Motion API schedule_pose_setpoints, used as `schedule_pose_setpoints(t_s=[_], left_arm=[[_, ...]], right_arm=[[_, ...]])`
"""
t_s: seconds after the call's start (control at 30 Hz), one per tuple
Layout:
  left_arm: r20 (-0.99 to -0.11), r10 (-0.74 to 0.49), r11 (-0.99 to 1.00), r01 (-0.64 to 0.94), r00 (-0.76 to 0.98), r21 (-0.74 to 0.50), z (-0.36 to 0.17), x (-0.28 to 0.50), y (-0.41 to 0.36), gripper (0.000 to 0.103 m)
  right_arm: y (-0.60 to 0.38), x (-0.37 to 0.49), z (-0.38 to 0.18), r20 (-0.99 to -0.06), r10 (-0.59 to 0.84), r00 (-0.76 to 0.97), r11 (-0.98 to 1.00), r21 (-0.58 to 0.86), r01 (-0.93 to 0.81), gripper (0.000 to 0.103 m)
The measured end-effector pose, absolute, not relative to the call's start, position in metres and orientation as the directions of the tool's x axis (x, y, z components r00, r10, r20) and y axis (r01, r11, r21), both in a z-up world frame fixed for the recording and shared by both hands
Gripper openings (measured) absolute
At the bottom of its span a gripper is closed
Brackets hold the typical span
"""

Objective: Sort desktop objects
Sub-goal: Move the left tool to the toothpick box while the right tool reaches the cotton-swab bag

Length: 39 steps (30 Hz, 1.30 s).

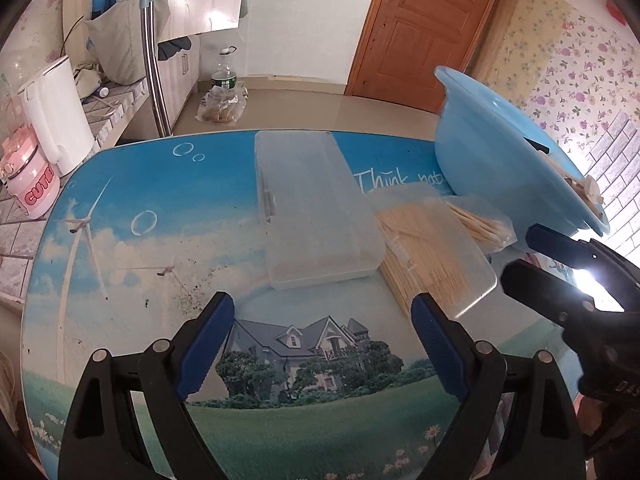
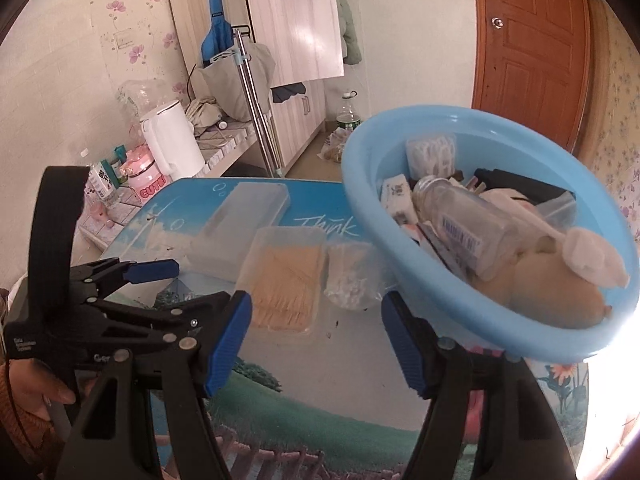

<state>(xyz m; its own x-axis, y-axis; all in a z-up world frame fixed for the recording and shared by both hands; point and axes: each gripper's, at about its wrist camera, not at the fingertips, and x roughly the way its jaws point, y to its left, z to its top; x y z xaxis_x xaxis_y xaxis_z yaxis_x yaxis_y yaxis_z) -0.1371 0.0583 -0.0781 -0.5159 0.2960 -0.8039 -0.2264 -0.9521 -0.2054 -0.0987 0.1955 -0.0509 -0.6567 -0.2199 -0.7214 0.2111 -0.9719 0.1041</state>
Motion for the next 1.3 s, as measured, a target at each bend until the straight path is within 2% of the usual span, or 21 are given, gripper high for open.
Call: schedule_pose_setpoints(t_s=[0.1, 0.2, 0.27, 0.33, 0.53, 0.63, 1.17, 1.3], left_arm=[[-0.793, 0.308, -0.949, -0.227, -0.525, -0.218, -0.073, -0.133, 0.056, 0.090], [-0.785, 0.317, -0.947, -0.229, -0.532, -0.226, -0.069, -0.131, 0.053, 0.090], [-0.780, 0.327, -0.943, -0.233, -0.533, -0.236, -0.068, -0.130, 0.051, 0.090], [-0.776, 0.341, -0.938, -0.242, -0.531, -0.247, -0.067, -0.129, 0.053, 0.090], [-0.780, 0.368, -0.927, -0.263, -0.506, -0.267, -0.071, -0.129, 0.062, 0.090], [-0.779, 0.377, -0.923, -0.276, -0.500, -0.270, -0.071, -0.127, 0.069, 0.090], [-0.795, 0.368, -0.922, -0.303, -0.483, -0.242, -0.072, -0.123, 0.082, 0.090], [-0.795, 0.368, -0.921, -0.304, -0.482, -0.242, -0.073, -0.122, 0.081, 0.090]], right_arm=[[0.203, -0.106, -0.055, -0.714, -0.196, -0.672, -0.981, 0.142, 0.135, 0.067], [0.211, -0.114, -0.062, -0.714, -0.221, -0.665, -0.972, 0.221, 0.086, 0.063], [0.210, -0.120, -0.066, -0.720, -0.203, -0.664, -0.975, 0.209, 0.071, 0.055], [0.211, -0.123, -0.067, -0.714, -0.206, -0.669, -0.974, 0.217, 0.068, 0.042], [0.209, -0.123, -0.064, -0.718, -0.212, -0.663, -0.976, 0.188, 0.108, 0.023], [0.206, -0.124, -0.067, -0.735, -0.231, -0.638, -0.973, 0.190, 0.134, 0.018], [0.199, -0.113, -0.073, -0.755, -0.326, -0.569, -0.942, 0.210, 0.262, 0.016], [0.204, -0.107, -0.071, -0.738, -0.393, -0.549, -0.917, 0.271, 0.292, 0.016]])
